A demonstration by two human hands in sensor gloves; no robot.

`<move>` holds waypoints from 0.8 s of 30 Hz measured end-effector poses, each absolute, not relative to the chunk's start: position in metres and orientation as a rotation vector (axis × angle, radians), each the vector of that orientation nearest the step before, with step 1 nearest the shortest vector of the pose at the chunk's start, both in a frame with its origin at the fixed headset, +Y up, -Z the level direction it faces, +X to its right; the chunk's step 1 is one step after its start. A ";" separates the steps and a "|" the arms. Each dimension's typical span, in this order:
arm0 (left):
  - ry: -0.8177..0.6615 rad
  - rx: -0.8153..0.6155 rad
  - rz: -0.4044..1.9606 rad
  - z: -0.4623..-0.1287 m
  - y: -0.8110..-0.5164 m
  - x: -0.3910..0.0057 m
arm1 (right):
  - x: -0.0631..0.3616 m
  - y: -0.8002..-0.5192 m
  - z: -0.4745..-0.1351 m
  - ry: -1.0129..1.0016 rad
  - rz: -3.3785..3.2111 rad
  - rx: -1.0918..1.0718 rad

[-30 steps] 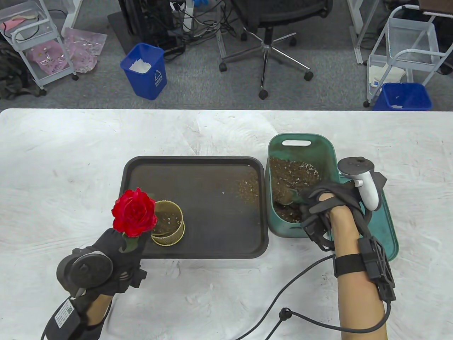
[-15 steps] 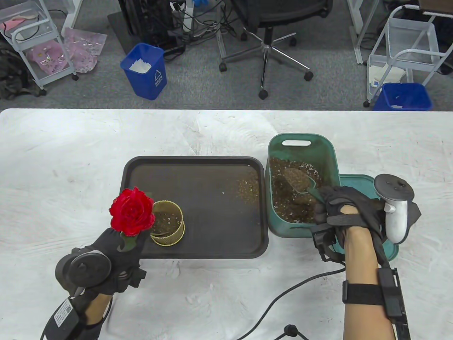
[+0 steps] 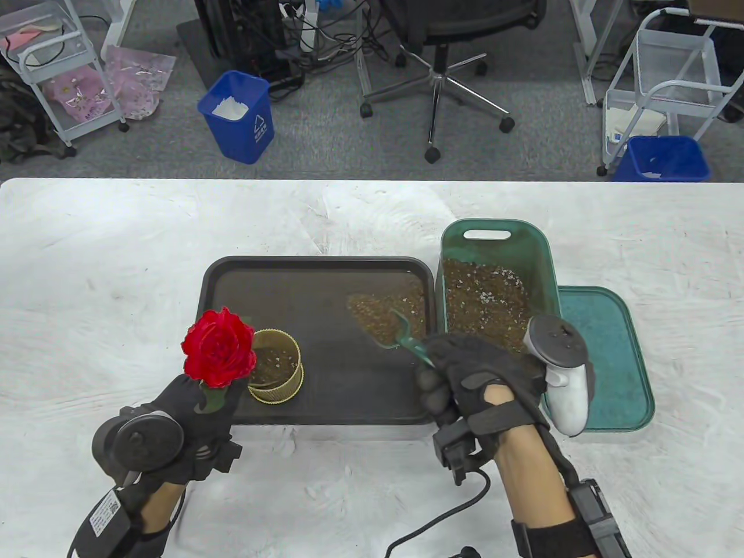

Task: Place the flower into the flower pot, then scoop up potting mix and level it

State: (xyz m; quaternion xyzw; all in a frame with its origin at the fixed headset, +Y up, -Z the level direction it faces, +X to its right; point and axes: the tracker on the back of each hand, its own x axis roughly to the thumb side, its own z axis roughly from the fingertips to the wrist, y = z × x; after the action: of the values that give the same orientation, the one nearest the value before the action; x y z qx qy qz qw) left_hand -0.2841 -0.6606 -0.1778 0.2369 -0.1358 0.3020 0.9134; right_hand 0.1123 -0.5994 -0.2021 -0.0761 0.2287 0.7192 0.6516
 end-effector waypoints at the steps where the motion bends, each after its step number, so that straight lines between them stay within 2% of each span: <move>1: -0.279 0.488 0.623 -0.178 -0.661 -0.284 | 0.105 -0.601 -0.201 0.526 1.640 -0.160; 9: -0.276 0.488 0.623 -0.178 -0.660 -0.285 | 0.041 -0.626 -0.197 0.584 1.715 -0.089; 18: -0.271 0.487 0.626 -0.178 -0.660 -0.285 | -0.003 -0.665 -0.195 0.412 1.973 -0.063; 24: -0.276 0.488 0.621 -0.178 -0.660 -0.285 | -0.020 -0.666 -0.191 0.246 2.150 0.006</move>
State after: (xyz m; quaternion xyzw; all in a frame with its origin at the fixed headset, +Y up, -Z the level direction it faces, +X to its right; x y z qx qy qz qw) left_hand -0.2847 -0.6604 -0.1777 0.2371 -0.1339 0.3014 0.9138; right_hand -0.0198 -0.6659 -0.1914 0.0024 0.1003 0.8771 0.4697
